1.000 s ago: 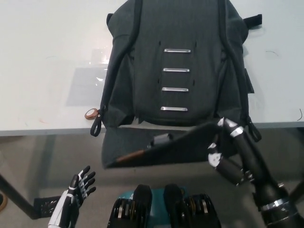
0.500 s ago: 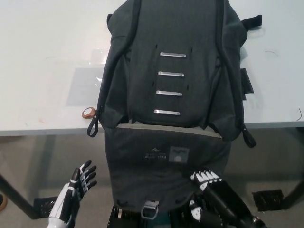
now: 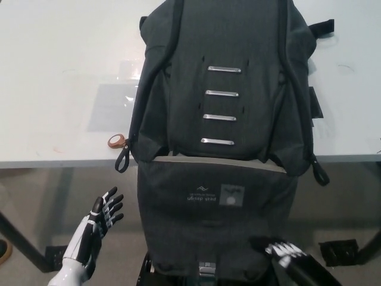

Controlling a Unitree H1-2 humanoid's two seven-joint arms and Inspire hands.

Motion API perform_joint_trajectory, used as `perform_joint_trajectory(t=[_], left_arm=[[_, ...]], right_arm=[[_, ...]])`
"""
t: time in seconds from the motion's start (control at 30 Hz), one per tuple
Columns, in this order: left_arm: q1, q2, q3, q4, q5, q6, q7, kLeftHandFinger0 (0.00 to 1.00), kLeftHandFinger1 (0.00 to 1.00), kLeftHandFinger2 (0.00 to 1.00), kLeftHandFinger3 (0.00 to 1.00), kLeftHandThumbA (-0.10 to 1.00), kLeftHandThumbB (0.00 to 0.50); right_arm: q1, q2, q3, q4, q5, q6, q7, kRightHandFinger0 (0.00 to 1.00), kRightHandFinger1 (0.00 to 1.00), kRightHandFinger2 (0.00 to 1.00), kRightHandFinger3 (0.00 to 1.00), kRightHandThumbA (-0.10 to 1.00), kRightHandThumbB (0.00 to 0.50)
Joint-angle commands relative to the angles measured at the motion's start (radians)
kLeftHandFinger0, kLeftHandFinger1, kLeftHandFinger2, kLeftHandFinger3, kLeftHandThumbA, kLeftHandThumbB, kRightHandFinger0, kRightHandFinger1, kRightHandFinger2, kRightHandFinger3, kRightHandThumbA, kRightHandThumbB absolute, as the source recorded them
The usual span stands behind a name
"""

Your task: A bag is kept in the middle of the table with its flap loosely closed and the robot uses its right hand to adjust it and opens it

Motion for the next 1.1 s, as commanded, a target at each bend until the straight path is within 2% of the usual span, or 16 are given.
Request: perform_joint_trajectory(t=[0.0, 0.07, 0.13, 0.2, 0.23, 0.27, 0.3, 0.33, 0.37, 0.43, 0.5, 0.8, 0.87, 0.93, 1.0, 1.07], left_arm=[[-0.031, 0.020, -0.003, -0.023, 0.011, 0.002, -0.012, 1.00, 1.00, 1.00, 1.00, 1.00, 0.008], [-0.033, 0.023, -0.003, -0.025, 0.014, 0.006, -0.012, 1.00, 1.00, 1.00, 1.00, 1.00, 0.011], [-0.034, 0.023, -0.002, -0.027, 0.011, 0.007, -0.013, 1.00, 1.00, 1.00, 1.00, 1.00, 0.011], [-0.038, 0.025, -0.001, -0.024, 0.012, 0.004, -0.013, 1.00, 1.00, 1.00, 1.00, 1.00, 0.015], [-0.039, 0.026, 0.000, -0.024, 0.010, 0.005, -0.015, 1.00, 1.00, 1.00, 1.00, 1.00, 0.013], [-0.040, 0.027, 0.000, -0.025, 0.008, 0.006, -0.016, 1.00, 1.00, 1.00, 1.00, 1.00, 0.011], [-0.041, 0.027, 0.000, -0.026, 0.013, 0.010, -0.013, 1.00, 1.00, 1.00, 1.00, 1.00, 0.007], [-0.044, 0.027, 0.001, -0.023, 0.009, 0.009, -0.014, 1.00, 1.00, 1.00, 1.00, 1.00, 0.006], [-0.044, 0.027, 0.002, -0.023, 0.004, 0.011, -0.018, 1.00, 1.00, 1.00, 1.00, 1.00, 0.006], [-0.042, 0.026, 0.001, -0.023, 0.003, 0.014, -0.018, 1.00, 1.00, 1.00, 1.00, 1.00, 0.006], [-0.042, 0.023, 0.002, -0.025, 0.003, 0.017, -0.016, 1.00, 1.00, 1.00, 1.00, 1.00, 0.001], [-0.017, 0.015, -0.001, -0.032, -0.003, 0.007, -0.017, 1.00, 1.00, 1.00, 1.00, 1.00, 0.015], [-0.010, 0.011, 0.001, -0.032, -0.003, 0.000, -0.013, 1.00, 1.00, 1.00, 1.00, 1.00, 0.015], [-0.005, 0.012, 0.001, -0.038, -0.002, 0.002, -0.013, 1.00, 1.00, 1.00, 1.00, 1.00, 0.017], [-0.004, 0.013, 0.003, -0.041, -0.004, 0.002, -0.014, 1.00, 1.00, 1.00, 1.00, 1.00, 0.011], [-0.007, 0.014, -0.001, -0.039, 0.005, -0.003, -0.013, 1.00, 1.00, 1.00, 1.00, 1.00, 0.007]], right_arm=[[0.078, -0.077, -0.117, -0.083, 0.251, 0.056, 0.087, 1.00, 1.00, 1.00, 1.00, 0.93, 0.495], [0.102, -0.092, -0.171, -0.096, 0.332, 0.000, 0.071, 1.00, 1.00, 1.00, 1.00, 0.97, 0.471], [0.132, -0.062, -0.273, -0.058, 0.551, -0.136, 0.032, 1.00, 1.00, 1.00, 1.00, 0.99, 0.448], [0.144, 0.031, -0.377, 0.019, 0.816, -0.231, 0.032, 1.00, 1.00, 1.00, 1.00, 1.00, 0.399], [0.142, 0.047, -0.393, 0.031, 0.839, -0.246, 0.030, 1.00, 1.00, 1.00, 1.00, 1.00, 0.384], [0.140, 0.069, -0.418, 0.049, 0.874, -0.268, 0.027, 1.00, 1.00, 1.00, 1.00, 1.00, 0.384], [0.140, 0.104, -0.463, 0.055, 0.917, -0.264, 0.001, 1.00, 1.00, 1.00, 1.00, 1.00, 0.435], [0.138, 0.134, -0.495, 0.059, 0.932, -0.268, -0.027, 1.00, 1.00, 1.00, 1.00, 1.00, 0.480], [0.137, 0.149, -0.509, 0.065, 0.935, -0.274, -0.037, 1.00, 1.00, 1.00, 1.00, 1.00, 0.483], [0.125, 0.172, -0.523, 0.095, 0.947, -0.284, -0.015, 1.00, 1.00, 1.00, 1.00, 1.00, 0.464], [0.111, 0.201, -0.524, 0.114, 0.930, -0.286, -0.009, 1.00, 1.00, 1.00, 1.00, 1.00, 0.401], [0.024, 0.349, -0.465, 0.264, 0.817, -0.258, 0.063, 1.00, 1.00, 1.00, 1.00, 1.00, 0.432], [-0.002, 0.375, -0.457, 0.345, 0.774, -0.288, 0.073, 1.00, 1.00, 1.00, 1.00, 1.00, 0.422], [-0.005, 0.381, -0.454, 0.367, 0.757, -0.286, 0.084, 1.00, 1.00, 1.00, 1.00, 1.00, 0.386], [-0.012, 0.382, -0.460, 0.387, 0.747, -0.284, 0.094, 1.00, 1.00, 1.00, 1.00, 1.00, 0.395], [-0.017, 0.382, -0.471, 0.404, 0.753, -0.272, 0.108, 1.00, 1.00, 1.00, 1.00, 1.00, 0.373]])
